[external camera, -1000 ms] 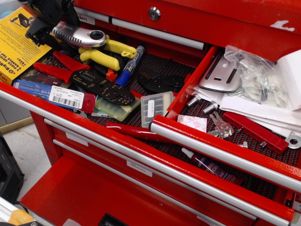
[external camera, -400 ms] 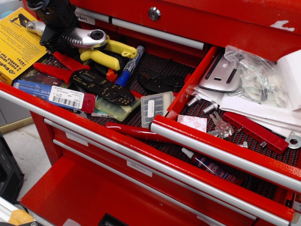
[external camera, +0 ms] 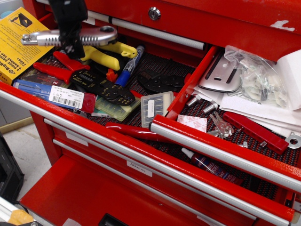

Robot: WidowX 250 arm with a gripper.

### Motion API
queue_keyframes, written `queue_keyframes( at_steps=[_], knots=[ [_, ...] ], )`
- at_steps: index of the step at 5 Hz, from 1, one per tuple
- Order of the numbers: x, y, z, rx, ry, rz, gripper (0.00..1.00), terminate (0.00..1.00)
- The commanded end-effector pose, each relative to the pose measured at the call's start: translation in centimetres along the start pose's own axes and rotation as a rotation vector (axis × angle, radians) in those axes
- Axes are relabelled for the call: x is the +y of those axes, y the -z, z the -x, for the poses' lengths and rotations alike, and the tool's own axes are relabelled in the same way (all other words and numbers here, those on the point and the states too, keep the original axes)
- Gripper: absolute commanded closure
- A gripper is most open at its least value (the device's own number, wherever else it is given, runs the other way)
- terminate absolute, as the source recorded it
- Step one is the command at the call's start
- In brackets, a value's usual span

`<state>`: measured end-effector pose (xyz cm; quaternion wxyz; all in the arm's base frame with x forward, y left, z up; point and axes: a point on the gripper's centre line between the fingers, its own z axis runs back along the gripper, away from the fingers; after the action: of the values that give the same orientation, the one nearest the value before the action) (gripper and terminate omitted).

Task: Pick up box cutter and put into drawer

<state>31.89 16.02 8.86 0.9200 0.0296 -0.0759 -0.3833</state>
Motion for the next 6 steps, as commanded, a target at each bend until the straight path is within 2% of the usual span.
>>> queue_keyframes(
  at_steps=[1, 2, 3, 4, 5, 6],
  knots=[
    [-3.7, -8.4, -3.8, 0.066, -0.412, -0.113, 1.0, 0.0],
    [-7.8, -9.4, -6.1, 0.056, -0.67, -0.095, 1.0, 0.0],
    [-10.7, -9.9, -9.8, 0.077, -0.924, -0.076, 1.0, 0.0],
    [-13.5, -10.1, -13.5, 0.085, -1.094, -0.101, 1.0, 0.0],
    [-15.0, -10.4, -16.9, 0.088, -1.151, -0.138, 1.0, 0.0],
    [-15.4, -10.3, -18.3, 0.074, -1.14, -0.183, 0.0, 0.0]
  ],
)
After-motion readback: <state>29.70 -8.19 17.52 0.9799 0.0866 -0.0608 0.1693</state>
